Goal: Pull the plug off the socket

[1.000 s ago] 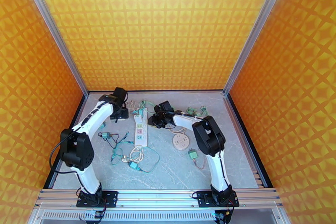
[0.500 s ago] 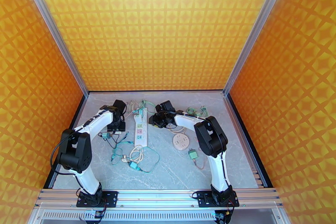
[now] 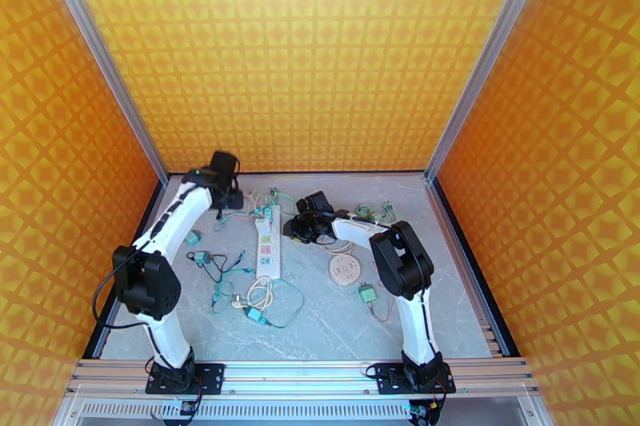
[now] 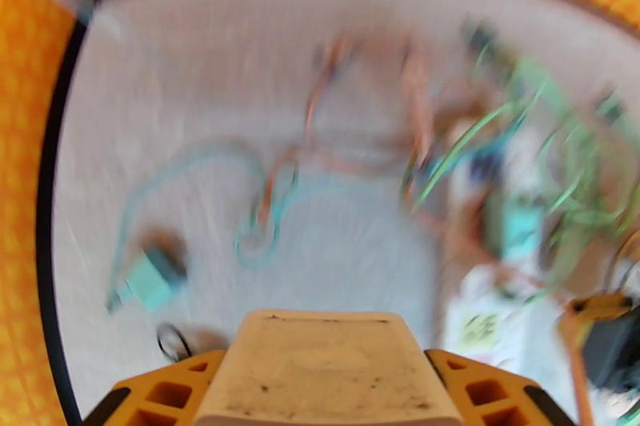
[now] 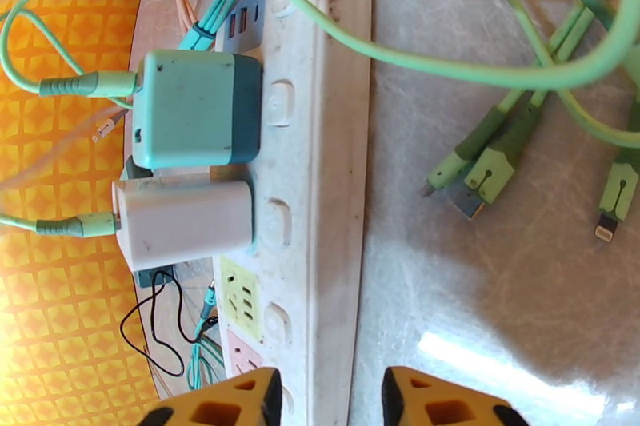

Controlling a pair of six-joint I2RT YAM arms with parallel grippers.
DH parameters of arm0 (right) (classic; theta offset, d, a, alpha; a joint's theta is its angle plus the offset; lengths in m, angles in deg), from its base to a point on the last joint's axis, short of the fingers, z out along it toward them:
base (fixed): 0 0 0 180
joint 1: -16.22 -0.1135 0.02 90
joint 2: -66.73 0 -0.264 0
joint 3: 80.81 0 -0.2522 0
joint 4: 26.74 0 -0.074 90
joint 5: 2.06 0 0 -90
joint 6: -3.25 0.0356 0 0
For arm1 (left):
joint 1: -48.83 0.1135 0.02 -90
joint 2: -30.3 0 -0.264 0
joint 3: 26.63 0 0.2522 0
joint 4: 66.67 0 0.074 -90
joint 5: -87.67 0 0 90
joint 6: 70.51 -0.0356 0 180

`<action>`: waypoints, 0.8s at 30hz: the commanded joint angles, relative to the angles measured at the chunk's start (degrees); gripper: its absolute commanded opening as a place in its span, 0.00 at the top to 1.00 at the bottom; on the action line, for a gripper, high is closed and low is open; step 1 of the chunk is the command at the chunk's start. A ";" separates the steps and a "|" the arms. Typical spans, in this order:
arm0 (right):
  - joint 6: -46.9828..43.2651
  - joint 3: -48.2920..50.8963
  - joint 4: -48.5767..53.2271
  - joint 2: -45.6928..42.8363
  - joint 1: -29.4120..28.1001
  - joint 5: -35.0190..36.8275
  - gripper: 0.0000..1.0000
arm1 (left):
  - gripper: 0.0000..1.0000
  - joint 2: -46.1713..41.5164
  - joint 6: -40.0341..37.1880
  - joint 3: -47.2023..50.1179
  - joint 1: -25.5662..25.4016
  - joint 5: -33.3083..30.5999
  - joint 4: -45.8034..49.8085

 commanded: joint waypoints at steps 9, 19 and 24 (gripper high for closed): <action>0.86 0.92 -0.43 -1.13 0.15 1.47 0.61 | 0.72 19.11 -11.06 -23.06 -1.34 -4.71 6.21; -1.15 0.39 4.01 -2.74 0.19 1.82 0.61 | 0.73 25.04 -10.07 -25.35 4.35 -12.24 5.14; -2.13 -0.83 5.70 -2.74 0.07 1.38 0.62 | 0.73 22.26 -5.22 -17.55 11.18 -12.89 3.82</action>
